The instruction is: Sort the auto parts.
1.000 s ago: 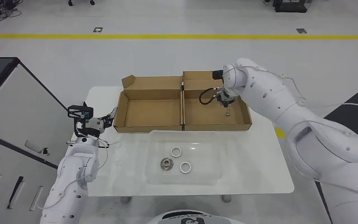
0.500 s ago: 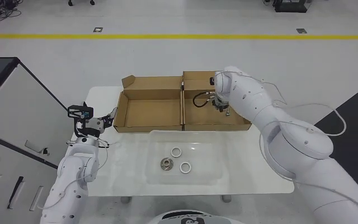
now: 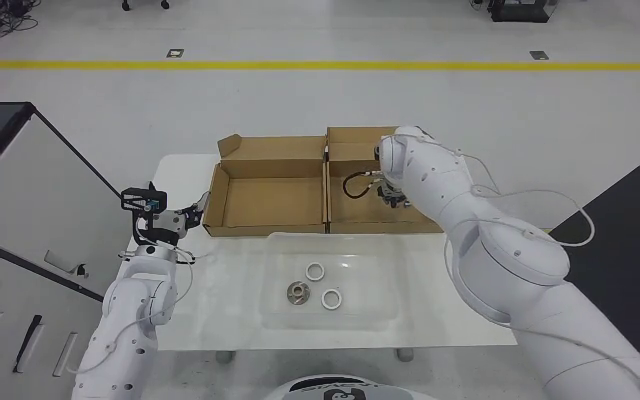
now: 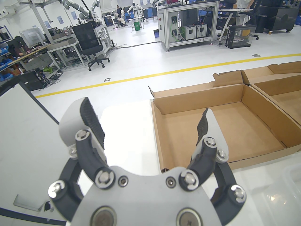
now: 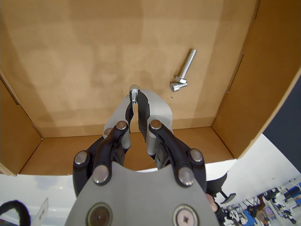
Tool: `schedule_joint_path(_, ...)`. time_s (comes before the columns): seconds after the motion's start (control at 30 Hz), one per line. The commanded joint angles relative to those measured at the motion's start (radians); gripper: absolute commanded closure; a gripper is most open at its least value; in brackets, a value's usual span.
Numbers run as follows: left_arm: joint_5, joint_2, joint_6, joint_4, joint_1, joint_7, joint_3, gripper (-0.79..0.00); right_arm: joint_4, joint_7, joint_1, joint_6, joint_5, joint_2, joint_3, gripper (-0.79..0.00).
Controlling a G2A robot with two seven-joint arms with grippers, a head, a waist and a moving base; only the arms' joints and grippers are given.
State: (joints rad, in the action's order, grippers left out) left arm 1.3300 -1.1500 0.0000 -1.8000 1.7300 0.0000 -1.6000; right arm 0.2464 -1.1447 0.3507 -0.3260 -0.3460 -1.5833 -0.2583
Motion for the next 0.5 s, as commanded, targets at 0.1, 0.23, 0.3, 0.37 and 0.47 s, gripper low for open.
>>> schedule_joint_path(0.1, 0.0, 0.0, 0.0, 0.0, 0.0, 0.0, 0.0, -0.785, -0.028, 0.001, -0.002, 0.003, -0.006, -0.016, -0.007, 0.0)
schedule_joint_path(0.23, 0.0, 0.0, 0.0, 0.0, 0.0, 0.0, 0.0, -0.785, -0.047, 0.002, -0.004, 0.007, -0.008, -0.025, -0.014, -0.237)
schedule_joint_path(0.3, 0.0, 0.0, 0.0, 0.0, 0.0, 0.0, 0.0, -0.785, -0.054, 0.003, -0.005, 0.008, -0.01, -0.029, -0.018, -0.28)
schedule_joint_path(0.37, 0.0, 0.0, 0.0, 0.0, 0.0, 0.0, 0.0, -0.785, -0.061, 0.004, -0.006, 0.01, -0.014, -0.032, -0.021, -0.292)
schedule_joint_path(0.47, 0.0, 0.0, 0.0, 0.0, 0.0, 0.0, 0.0, -0.785, -0.071, 0.004, -0.01, 0.015, -0.017, -0.036, -0.026, -0.299)
